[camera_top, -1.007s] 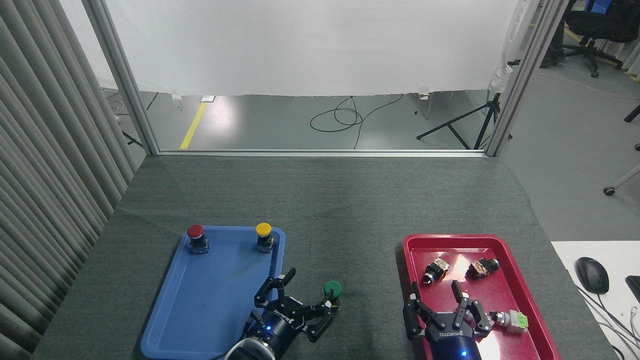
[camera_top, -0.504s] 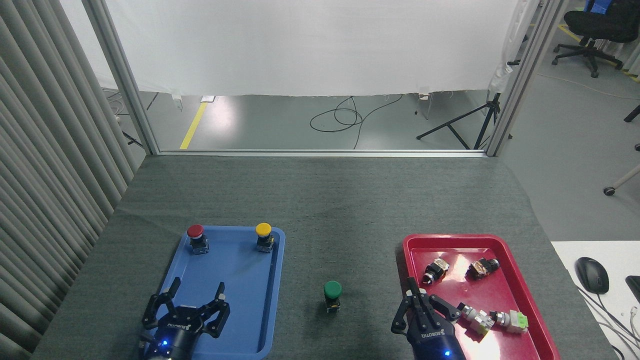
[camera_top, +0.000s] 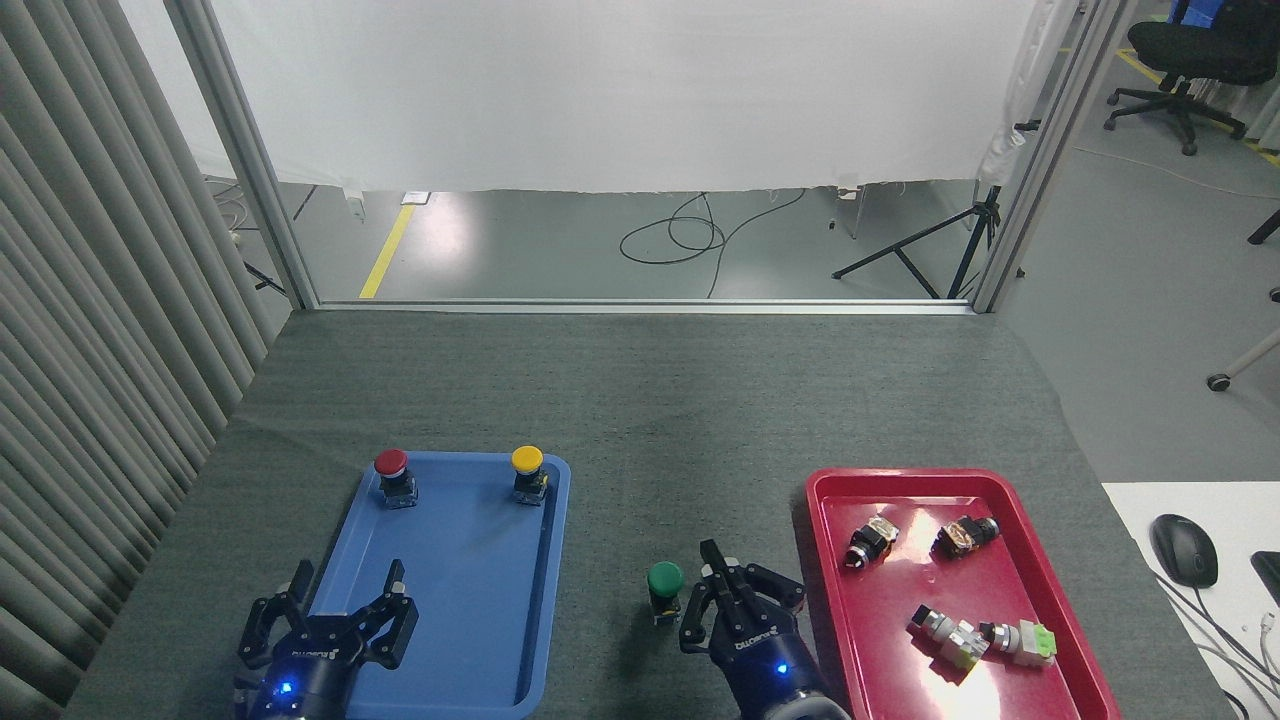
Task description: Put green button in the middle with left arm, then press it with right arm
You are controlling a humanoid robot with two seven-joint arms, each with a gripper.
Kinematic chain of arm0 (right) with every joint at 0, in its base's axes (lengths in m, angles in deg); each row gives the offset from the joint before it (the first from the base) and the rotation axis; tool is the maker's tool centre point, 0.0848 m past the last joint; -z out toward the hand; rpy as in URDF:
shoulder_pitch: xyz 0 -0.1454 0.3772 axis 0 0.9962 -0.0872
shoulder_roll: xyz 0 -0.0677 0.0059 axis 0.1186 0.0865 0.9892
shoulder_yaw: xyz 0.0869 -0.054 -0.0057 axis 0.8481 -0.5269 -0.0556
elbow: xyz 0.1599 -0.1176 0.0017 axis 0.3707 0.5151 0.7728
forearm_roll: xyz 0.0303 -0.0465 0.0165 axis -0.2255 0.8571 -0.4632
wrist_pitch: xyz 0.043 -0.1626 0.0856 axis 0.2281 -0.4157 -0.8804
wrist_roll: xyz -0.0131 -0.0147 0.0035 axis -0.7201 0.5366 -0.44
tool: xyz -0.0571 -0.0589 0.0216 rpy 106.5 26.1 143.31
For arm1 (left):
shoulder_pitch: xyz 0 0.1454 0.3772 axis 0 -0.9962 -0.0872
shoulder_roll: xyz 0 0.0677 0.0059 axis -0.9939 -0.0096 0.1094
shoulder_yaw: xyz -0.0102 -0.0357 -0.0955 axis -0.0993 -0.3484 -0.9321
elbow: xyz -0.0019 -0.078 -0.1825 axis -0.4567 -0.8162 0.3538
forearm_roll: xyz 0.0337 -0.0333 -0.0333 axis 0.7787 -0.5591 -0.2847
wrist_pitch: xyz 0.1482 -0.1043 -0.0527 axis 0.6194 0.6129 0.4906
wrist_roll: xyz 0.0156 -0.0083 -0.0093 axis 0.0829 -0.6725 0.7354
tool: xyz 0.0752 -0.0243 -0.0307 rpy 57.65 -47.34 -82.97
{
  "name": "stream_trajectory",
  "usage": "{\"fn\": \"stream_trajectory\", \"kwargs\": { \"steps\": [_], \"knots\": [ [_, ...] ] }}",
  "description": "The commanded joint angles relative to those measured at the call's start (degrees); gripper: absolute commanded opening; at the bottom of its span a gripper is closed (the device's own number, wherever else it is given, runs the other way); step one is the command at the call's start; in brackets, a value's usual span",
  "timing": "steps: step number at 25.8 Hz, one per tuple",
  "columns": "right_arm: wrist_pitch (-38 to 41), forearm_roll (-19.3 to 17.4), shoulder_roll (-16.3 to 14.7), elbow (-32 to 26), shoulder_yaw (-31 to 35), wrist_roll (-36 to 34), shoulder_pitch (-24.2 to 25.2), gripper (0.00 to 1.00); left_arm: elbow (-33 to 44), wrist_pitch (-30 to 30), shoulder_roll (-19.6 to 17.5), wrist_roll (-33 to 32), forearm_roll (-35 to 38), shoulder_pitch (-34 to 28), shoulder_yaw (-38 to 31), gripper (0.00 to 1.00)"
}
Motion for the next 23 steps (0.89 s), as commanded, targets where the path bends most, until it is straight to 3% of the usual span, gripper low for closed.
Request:
{"fn": "stream_trajectory", "kwargs": {
  "steps": [1,10,13,19,21,23],
  "knots": [
    [-0.6,0.8,1.3,5.7,-2.1,0.2,-2.2,0.0,-0.3,-0.4,-0.3,0.1,-0.2,-0.1,-1.6,0.99],
    [-2.3,0.3,1.6,12.9,-3.7,0.3,-2.9,0.0,-0.5,-0.2,-0.3,0.1,-0.7,-0.1,-2.0,0.99],
    [-4.1,0.1,1.7,11.3,-4.5,0.1,-2.9,0.0,-0.5,-0.1,-0.3,0.1,-0.7,-0.1,-2.0,0.99],
    [-4.5,-1.6,1.2,1.7,-3.7,0.1,-2.5,0.02,-0.5,0.0,-0.3,0.1,-0.7,0.1,-2.0,0.99],
    [-4.2,-2.6,0.8,-0.9,-2.0,0.0,-1.8,0.15,-0.6,-0.1,-0.3,0.0,-0.7,0.0,-2.2,0.99],
    [-4.1,-3.8,-0.3,-4.1,0.9,-0.5,0.1,0.57,-0.6,-0.1,-0.3,-0.1,-0.7,0.1,-2.3,0.99]
  ]
}}
